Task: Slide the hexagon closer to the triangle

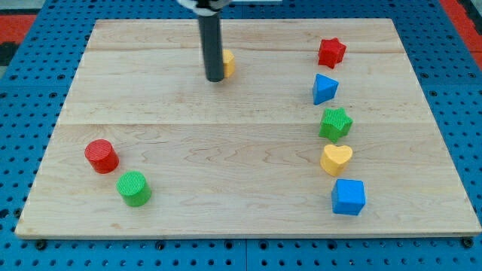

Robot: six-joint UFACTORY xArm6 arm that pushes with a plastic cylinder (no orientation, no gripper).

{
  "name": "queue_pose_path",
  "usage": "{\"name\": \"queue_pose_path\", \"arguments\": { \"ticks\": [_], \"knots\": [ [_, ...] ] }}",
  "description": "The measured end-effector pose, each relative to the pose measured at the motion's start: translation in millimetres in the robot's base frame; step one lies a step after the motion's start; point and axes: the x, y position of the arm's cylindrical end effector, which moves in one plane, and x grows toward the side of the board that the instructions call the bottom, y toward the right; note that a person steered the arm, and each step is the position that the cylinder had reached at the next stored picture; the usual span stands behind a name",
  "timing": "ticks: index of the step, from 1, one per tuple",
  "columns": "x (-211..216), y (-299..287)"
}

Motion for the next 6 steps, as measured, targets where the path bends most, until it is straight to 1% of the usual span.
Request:
{"name": "queue_pose_path", "arguments": {
  "ticks": [1,2,3,5,6],
  "knots": [
    [-65.6,-40.4],
    [-73.5,-16.5],
    [-49.3,26.8],
    [-28.2,37.0],
    [-22.4,88.6]
  ]
}}
